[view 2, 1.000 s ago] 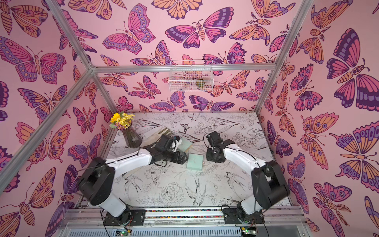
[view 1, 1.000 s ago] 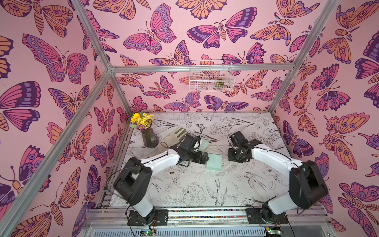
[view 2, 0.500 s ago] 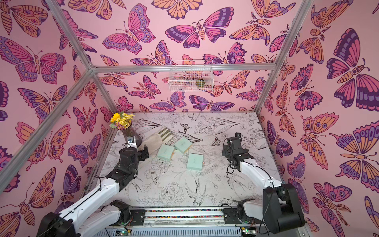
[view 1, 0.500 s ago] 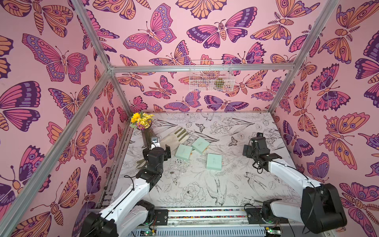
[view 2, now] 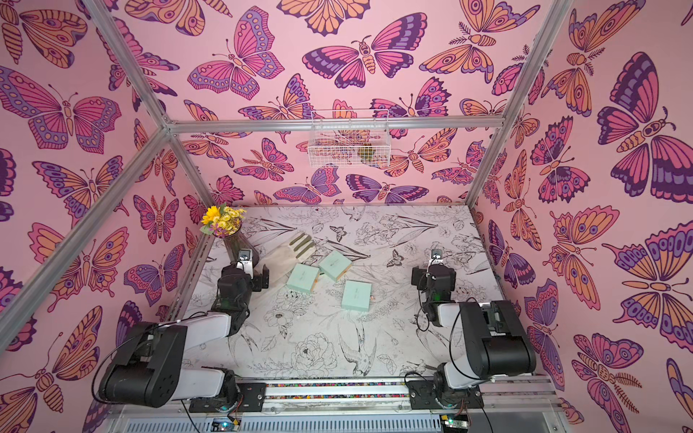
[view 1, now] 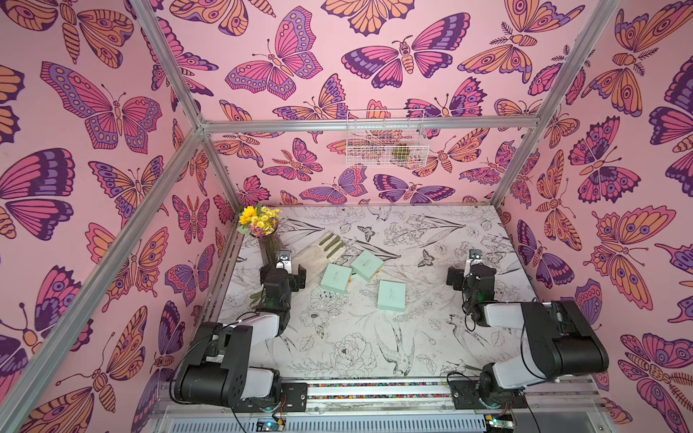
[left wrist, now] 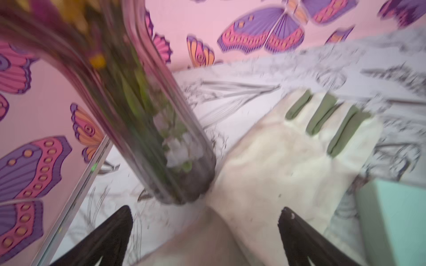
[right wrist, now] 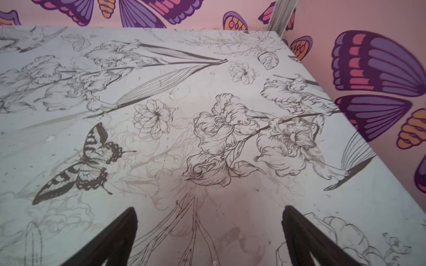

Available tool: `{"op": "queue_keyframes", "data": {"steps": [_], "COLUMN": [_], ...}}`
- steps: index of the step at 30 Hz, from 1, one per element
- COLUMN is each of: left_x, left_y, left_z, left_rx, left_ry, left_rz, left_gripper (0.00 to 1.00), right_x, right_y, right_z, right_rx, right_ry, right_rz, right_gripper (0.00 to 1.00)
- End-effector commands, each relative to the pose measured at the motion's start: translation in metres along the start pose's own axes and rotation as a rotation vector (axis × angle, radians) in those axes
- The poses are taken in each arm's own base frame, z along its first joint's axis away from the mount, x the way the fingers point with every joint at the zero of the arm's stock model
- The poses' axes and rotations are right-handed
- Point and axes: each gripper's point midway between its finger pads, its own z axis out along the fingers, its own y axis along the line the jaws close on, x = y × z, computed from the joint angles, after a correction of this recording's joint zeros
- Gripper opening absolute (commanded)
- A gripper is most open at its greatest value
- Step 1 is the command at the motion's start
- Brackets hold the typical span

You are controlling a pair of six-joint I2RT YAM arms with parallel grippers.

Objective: Place the earrings into the drawer-style jewelry box
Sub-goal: Reset both arms

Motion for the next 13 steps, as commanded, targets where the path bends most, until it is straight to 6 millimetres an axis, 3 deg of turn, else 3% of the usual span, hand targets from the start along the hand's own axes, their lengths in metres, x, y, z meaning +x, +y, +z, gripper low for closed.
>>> {"op": "queue_keyframes", "data": {"steps": [1,3,4,6,13], "left_x": [0.021,0.027,0.024,0.02,0.021], "left_y": [0.006,0.027,0.029,0.031,0.03], "left_z": [0.002,0.015,0.021,0.021,0.02], "left_rx": [0.016,-0.086,-0.077,-0.084,-0.078], "left_ry": [-0.02,0.031,0.089,0.019,0.064], "left_rz": [-0.096,-0.158,-0.179,-0.158,-0.172], "left_gripper": [1.0,0.99,1.0,1.0,1.0], "right_x": [-0.034,-0.036,-0.036,-0.035,-0.035], "right_y": [0.007,0.008,0.008,0.008,0.007], "right_z": [-0.001,-0.001,-0.002,-0.001,-0.002], "right_rx": [-0.055,-0.058,-0.058,-0.058,-0.063], "right_ry": [-0.129,-0.149,-0.144,-0.111,-0.116], "right_rz": [0.032,0.037,0.036,0.03,0.035], "right_gripper": [0.99,0.99,0.99,0.99,0.99]}}
